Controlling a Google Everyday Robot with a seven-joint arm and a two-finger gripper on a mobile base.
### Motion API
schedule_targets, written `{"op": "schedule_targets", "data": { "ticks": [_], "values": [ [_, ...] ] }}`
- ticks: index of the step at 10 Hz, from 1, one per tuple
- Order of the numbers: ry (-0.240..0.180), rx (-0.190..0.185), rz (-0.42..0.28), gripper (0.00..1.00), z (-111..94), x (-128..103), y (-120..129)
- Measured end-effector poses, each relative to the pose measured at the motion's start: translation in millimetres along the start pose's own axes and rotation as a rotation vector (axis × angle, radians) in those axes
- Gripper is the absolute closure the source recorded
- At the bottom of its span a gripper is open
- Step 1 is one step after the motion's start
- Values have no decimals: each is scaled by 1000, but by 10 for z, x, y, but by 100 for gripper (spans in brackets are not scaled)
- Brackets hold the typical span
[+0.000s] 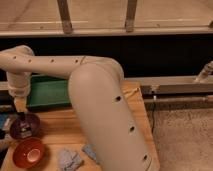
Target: Wipe purple bowl with brush
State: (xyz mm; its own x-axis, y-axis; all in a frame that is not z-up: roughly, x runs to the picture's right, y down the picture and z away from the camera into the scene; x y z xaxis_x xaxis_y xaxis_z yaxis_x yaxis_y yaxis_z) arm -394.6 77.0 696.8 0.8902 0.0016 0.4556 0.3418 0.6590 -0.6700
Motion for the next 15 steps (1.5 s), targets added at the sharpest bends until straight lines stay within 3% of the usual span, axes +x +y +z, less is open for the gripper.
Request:
{"op": "schedule_targets", "data": {
  "ticks": [2,4,9,13,15],
  "values": [
    [12,-8,20,100,30,256,-213],
    [21,-8,20,100,70,352,-430],
    [5,12,-75,100,72,-2,-747],
    [-23,8,-135,100,83,-333,-486],
    [-27,-1,-115,100,70,-282,-263]
  ]
}}
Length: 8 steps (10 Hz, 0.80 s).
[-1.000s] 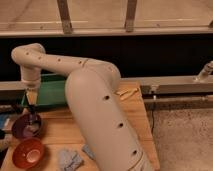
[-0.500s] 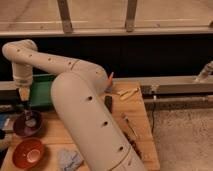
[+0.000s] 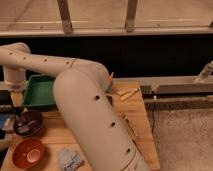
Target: Wipe purple bowl with brush
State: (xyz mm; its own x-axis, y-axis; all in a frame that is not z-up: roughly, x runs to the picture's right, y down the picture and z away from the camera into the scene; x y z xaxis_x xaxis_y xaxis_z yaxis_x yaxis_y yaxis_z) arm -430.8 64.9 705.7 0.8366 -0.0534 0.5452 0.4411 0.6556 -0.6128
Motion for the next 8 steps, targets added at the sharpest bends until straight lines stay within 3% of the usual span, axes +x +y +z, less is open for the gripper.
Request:
{"op": "schedule_targets", "data": {
  "ticks": [5,8],
  "values": [
    [12,-3,110,100,-60,347,243],
    [30,6,106,100,-65,488,23]
  ]
}}
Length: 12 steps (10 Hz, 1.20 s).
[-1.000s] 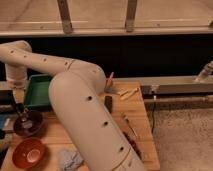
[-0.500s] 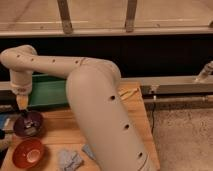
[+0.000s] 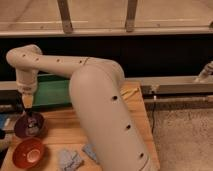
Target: Wipe purple bowl with brush
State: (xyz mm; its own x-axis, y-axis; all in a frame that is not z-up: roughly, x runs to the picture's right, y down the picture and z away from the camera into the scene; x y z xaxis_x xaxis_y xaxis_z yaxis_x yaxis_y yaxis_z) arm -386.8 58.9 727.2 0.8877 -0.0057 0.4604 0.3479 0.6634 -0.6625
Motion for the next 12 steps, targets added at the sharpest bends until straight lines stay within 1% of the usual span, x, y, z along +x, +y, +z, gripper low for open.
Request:
{"op": "schedule_targets", "data": {
  "ticks": [1,2,3,5,7,8,10,12],
  "values": [
    [0,8,-6,100,4,21,-148],
    [-4,11,-25,100,26,-42,-258],
    [-14,15,-59,100,66,-192,-353],
    [-22,22,-108,100,78,-378,-359],
    [-38,26,-162,100,82,-647,-218],
    [-45,28,-172,100,66,-713,-153],
    [-46,27,-165,100,19,-720,1],
    [-34,19,-129,100,-13,-581,166]
  ]
}}
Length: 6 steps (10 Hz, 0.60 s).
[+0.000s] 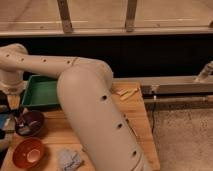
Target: Wipe purple bowl with brush
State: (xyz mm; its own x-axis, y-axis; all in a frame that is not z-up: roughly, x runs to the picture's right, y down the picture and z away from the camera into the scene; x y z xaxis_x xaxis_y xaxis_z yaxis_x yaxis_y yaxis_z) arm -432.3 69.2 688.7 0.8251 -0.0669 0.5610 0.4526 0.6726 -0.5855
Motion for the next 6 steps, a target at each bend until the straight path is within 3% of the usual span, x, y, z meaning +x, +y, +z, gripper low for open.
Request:
{"op": "schedule_targets", "data": {
  "ticks": [3,6],
  "values": [
    [26,-6,69,100,-1,317,1],
    [43,-5,111,100,-9,652,-221]
  ]
}}
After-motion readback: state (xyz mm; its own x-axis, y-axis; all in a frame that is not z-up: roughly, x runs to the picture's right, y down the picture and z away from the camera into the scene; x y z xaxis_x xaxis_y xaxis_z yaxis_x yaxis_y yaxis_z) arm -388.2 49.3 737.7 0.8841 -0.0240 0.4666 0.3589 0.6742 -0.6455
